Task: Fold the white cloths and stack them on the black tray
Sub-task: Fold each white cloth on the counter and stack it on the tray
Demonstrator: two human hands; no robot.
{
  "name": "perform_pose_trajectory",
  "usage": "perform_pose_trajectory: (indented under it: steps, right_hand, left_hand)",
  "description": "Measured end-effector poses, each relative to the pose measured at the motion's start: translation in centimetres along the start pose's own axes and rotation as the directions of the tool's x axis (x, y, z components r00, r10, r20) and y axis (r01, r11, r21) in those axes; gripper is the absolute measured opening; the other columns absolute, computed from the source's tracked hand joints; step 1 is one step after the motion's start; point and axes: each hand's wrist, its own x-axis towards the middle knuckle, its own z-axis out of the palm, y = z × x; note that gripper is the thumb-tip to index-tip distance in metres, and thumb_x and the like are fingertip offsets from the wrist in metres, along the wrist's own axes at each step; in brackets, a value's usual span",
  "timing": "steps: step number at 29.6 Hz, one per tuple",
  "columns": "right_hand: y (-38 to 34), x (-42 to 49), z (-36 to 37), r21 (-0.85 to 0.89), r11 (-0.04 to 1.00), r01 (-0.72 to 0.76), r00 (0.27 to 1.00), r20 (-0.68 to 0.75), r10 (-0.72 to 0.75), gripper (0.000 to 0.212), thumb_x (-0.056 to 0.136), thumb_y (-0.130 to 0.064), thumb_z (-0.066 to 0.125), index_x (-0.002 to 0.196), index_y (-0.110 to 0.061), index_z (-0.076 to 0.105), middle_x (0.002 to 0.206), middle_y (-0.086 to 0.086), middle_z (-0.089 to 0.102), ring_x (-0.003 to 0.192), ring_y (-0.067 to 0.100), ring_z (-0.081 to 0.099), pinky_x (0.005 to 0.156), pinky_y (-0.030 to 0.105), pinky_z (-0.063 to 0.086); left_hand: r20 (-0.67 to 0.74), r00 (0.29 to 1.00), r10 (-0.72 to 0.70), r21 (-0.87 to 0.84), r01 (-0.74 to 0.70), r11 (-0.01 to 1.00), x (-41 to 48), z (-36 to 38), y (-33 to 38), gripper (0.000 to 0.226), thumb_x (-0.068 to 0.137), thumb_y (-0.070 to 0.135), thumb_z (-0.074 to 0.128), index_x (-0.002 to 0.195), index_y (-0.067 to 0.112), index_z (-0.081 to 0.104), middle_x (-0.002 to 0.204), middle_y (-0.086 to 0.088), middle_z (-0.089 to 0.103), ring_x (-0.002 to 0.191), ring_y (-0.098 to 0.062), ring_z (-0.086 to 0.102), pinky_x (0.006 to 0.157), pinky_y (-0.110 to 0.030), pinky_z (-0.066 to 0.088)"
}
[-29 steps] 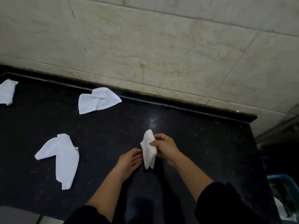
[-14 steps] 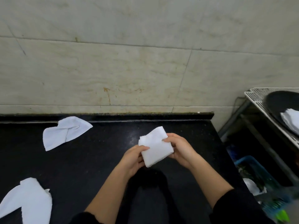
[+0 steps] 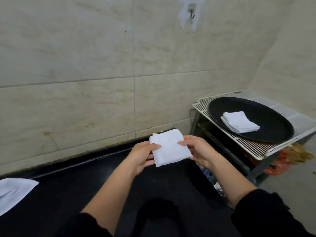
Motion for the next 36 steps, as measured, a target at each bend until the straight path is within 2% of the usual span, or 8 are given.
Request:
perform_pose_trajectory:
  steps: [3, 8, 12, 17, 22, 27, 30, 36]
  right_hand:
    - [-2.6, 0.1, -3.6, -0.016, 0.999, 0.049, 0.998, -0.024, -0.049, 0.024, 0.081, 0.0, 0.066, 0.104, -0.007, 0.068, 0.091, 0.013, 0.07, 0.076, 0.022, 0.062, 0.06, 0.025, 0.05]
    - [-6.3, 0.6, -10.3, -0.038, 0.995, 0.097, 0.995, -0.033, -0.098, 0.031, 0.082, -0.002, 0.068, 0.113, -0.001, 0.066, 0.096, 0.012, 0.072, 0.075, 0.019, 0.066, 0.063, 0.023, 0.054]
    - [-8.4, 1.1, -16.1, -0.088, 0.991, 0.099, 0.995, -0.018, -0.101, 0.031, 0.082, -0.005, 0.07, 0.113, -0.002, 0.067, 0.097, 0.01, 0.072, 0.074, 0.016, 0.067, 0.055, 0.021, 0.052]
    - [-10.8, 2.8, -23.9, -0.15, 0.983, 0.101, 0.992, -0.055, -0.11, 0.02, 0.08, -0.003, 0.072, 0.1, -0.007, 0.071, 0.086, 0.008, 0.073, 0.066, 0.014, 0.068, 0.052, 0.02, 0.051]
    - [-13.5, 4.4, -28.7, -0.225, 0.965, 0.133, 0.984, -0.088, -0.157, 0.017, 0.081, -0.004, 0.072, 0.098, -0.007, 0.071, 0.08, 0.006, 0.072, 0.06, 0.011, 0.065, 0.049, 0.019, 0.05]
    - [-13.9, 6.4, -31.7, -0.264, 0.953, 0.147, 0.979, -0.099, -0.178, 0.02, 0.082, -0.007, 0.072, 0.102, -0.004, 0.071, 0.083, 0.006, 0.073, 0.066, 0.013, 0.067, 0.052, 0.021, 0.05]
    - [-12.7, 7.3, -32.7, -0.298, 0.95, 0.099, 0.983, -0.121, -0.14, 0.017, 0.083, -0.008, 0.072, 0.1, -0.005, 0.071, 0.089, 0.009, 0.074, 0.073, 0.015, 0.068, 0.056, 0.023, 0.05]
    - [-10.9, 8.8, -33.3, -0.297, 0.95, 0.097, 0.979, -0.141, -0.145, 0.017, 0.082, -0.009, 0.074, 0.097, -0.001, 0.07, 0.082, 0.012, 0.071, 0.068, 0.017, 0.064, 0.058, 0.025, 0.052]
  left_hand:
    - [0.049, 0.998, 0.033, 0.039, -0.035, 0.999, 1.3, 3.8, 1.6, 0.019, 0.09, 0.007, 0.062, 0.108, 0.012, 0.065, 0.094, -0.002, 0.075, 0.079, -0.015, 0.072, 0.062, -0.027, 0.059]
    - [0.089, 0.994, 0.07, 0.053, -0.075, 0.996, 4.0, 10.8, 3.2, 0.019, 0.091, 0.007, 0.061, 0.107, 0.013, 0.065, 0.091, -0.001, 0.074, 0.073, -0.012, 0.071, 0.062, -0.027, 0.06]
    - [0.085, 0.993, 0.081, 0.034, -0.085, 0.996, 6.2, 16.3, 3.5, 0.019, 0.09, 0.006, 0.062, 0.108, 0.011, 0.065, 0.093, -0.004, 0.073, 0.074, -0.014, 0.07, 0.061, -0.026, 0.06]
    - [0.068, 0.995, 0.069, 0.072, -0.074, 0.995, 9.8, 23.8, 3.7, 0.016, 0.09, 0.005, 0.063, 0.104, 0.011, 0.063, 0.085, -0.004, 0.072, 0.06, -0.01, 0.069, 0.053, -0.025, 0.058]
    - [0.039, 0.992, 0.122, 0.1, -0.126, 0.987, 12.1, 28.9, 5.4, 0.012, 0.089, -0.001, 0.061, 0.086, 0.011, 0.061, 0.07, -0.001, 0.07, 0.048, -0.006, 0.065, 0.044, -0.02, 0.053]
    - [-0.056, 0.984, 0.169, 0.146, -0.159, 0.976, 14.2, 31.7, 4.8, 0.015, 0.087, 0.002, 0.066, 0.102, 0.005, 0.066, 0.096, -0.013, 0.072, 0.066, -0.014, 0.067, 0.048, -0.019, 0.053]
    - [-0.102, 0.98, 0.169, 0.178, -0.149, 0.973, 14.8, 32.5, 3.6, 0.018, 0.087, 0.001, 0.067, 0.104, 0.0, 0.066, 0.097, -0.015, 0.071, 0.067, -0.016, 0.066, 0.047, -0.018, 0.052]
    - [-0.156, 0.975, 0.16, 0.204, -0.127, 0.971, 15.7, 32.7, 2.5, 0.02, 0.087, 0.002, 0.068, 0.106, 0.001, 0.064, 0.104, -0.017, 0.071, 0.071, -0.018, 0.067, 0.05, -0.021, 0.055]
